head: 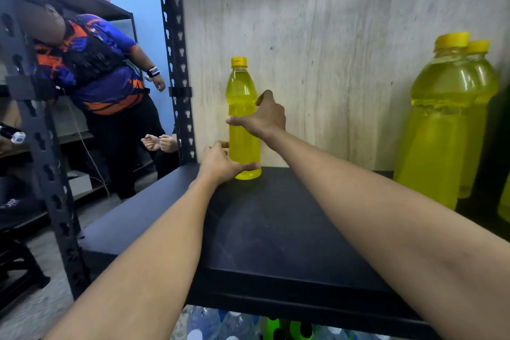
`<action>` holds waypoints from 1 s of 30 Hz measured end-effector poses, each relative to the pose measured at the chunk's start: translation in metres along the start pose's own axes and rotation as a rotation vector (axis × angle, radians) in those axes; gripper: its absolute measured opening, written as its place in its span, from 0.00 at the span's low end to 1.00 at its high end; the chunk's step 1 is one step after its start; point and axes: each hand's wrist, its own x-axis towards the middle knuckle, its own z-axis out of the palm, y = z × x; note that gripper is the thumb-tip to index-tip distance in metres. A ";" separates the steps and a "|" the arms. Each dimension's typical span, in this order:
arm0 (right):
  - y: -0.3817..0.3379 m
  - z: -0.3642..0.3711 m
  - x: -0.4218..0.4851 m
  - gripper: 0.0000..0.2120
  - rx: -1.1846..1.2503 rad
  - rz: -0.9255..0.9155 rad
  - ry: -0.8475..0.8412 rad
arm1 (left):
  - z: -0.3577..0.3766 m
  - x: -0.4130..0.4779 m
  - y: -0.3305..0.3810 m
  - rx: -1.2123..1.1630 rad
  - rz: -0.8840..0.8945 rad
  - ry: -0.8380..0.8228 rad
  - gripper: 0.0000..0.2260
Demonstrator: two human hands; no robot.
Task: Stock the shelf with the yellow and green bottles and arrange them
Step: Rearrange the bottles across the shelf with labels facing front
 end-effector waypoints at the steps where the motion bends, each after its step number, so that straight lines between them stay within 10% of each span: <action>1: -0.001 -0.007 0.004 0.42 0.129 0.068 -0.047 | 0.000 0.001 -0.001 -0.049 -0.008 -0.027 0.50; 10: -0.017 -0.030 0.030 0.38 0.353 0.012 -0.298 | -0.011 0.007 -0.012 -0.483 -0.112 -0.250 0.41; 18: -0.017 -0.025 0.026 0.36 0.247 -0.012 -0.148 | -0.010 0.000 -0.002 -0.158 0.074 -0.147 0.40; 24: -0.026 -0.010 0.016 0.37 0.083 -0.106 0.028 | -0.015 0.002 -0.009 -0.363 0.022 -0.318 0.35; 30: -0.033 -0.040 0.032 0.37 0.170 0.051 -0.284 | -0.011 0.003 -0.006 -0.196 0.091 -0.258 0.34</action>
